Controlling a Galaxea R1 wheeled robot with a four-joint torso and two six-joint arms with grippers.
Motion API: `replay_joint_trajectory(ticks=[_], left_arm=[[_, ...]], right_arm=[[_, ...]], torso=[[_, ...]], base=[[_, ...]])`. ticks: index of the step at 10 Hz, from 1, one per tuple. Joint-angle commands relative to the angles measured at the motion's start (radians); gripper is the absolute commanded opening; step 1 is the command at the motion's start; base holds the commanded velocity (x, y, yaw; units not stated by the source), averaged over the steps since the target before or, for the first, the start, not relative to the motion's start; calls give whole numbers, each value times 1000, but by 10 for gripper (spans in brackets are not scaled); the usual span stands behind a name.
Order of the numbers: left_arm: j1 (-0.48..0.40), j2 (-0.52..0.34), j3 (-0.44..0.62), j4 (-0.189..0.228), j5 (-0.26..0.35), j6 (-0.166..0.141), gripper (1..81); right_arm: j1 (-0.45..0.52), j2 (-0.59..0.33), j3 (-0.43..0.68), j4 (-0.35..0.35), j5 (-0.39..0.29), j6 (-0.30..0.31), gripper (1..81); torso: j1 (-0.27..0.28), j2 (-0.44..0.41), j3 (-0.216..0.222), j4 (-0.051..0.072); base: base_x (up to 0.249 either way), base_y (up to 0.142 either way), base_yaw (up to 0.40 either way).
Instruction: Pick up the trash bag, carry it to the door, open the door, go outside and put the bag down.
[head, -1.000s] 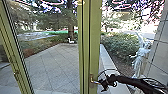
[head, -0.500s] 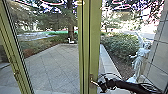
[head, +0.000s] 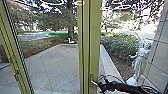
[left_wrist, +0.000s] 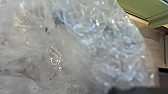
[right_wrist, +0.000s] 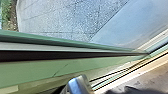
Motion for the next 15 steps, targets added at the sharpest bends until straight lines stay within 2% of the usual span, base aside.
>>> replay_joint_trajectory(ticks=[1, 2, 4, 9, 11, 13, 14, 15], left_arm=[[-40, -14, 7, -2, 51, -4, 10], [-38, -12, 5, -2, 51, -4, 10], [-38, -11, 5, -1, 53, -2, 10], [-37, -7, 5, -2, 53, -2, 10], [-35, -9, 5, -2, 53, -2, 10], [-35, -9, 5, -2, 53, -4, 10], [-37, -11, 5, -4, 53, -4, 10], [-37, -11, 5, -2, 53, -4, 10]], right_arm=[[-29, 82, 17, -65, -189, -49, 811], [-45, 110, -32, -82, -161, -51, 811], [-70, 129, -66, -85, -177, -52, 811], [-34, 115, -34, -86, -166, -46, 811], [-33, 110, -37, -85, -160, -48, 811], [-22, 96, -31, -85, -158, -48, 811], [-16, 90, -29, -85, -157, -48, 811], [-5, 86, -32, -85, -157, -48, 811]], torso=[[0, 0, 0, 0], [0, 0, 0, 0], [0, 0, 0, 0], [0, 0, 0, 0], [0, -1, -70, 0], [-2, -2, -114, -1], [-2, -2, -69, -1], [-2, -3, -86, -2]], base=[[0, 0, 0], [0, 0, 0], [0, 0, 0], [0, 0, 0], [0, 0, 0], [0, 0, 0], [0, 0, 0], [0, 0, 0]])
